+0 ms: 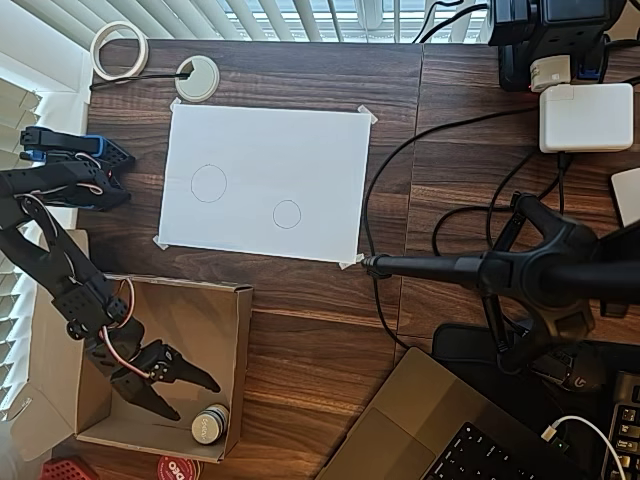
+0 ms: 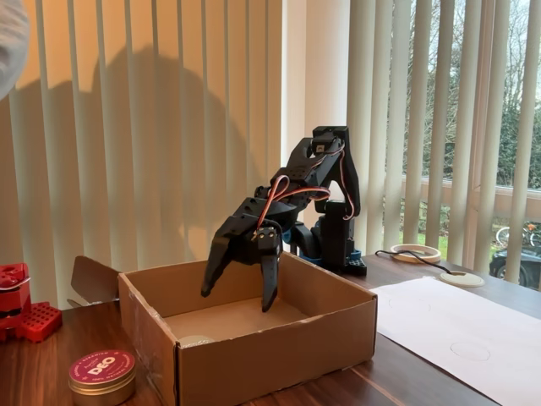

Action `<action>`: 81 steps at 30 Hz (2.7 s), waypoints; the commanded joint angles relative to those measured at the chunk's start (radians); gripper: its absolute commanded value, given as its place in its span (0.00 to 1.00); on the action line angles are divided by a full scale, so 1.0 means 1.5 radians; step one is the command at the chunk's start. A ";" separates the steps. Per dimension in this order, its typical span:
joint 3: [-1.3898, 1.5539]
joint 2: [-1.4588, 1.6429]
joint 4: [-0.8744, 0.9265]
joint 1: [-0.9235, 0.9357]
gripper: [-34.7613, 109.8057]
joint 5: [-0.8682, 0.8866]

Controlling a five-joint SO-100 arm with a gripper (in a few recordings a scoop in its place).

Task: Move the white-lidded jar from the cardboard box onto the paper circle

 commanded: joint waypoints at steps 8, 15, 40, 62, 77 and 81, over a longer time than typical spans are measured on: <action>-0.106 -0.043 -0.021 0.049 0.52 -0.026; -0.175 -0.124 -0.021 0.033 0.52 -0.028; -0.278 -0.225 -0.053 0.019 0.51 -0.032; -0.323 -0.285 -0.091 0.034 0.48 -0.043; -0.322 -0.296 -0.120 0.025 0.32 -0.022; -0.310 -0.280 -0.133 0.019 0.30 -0.015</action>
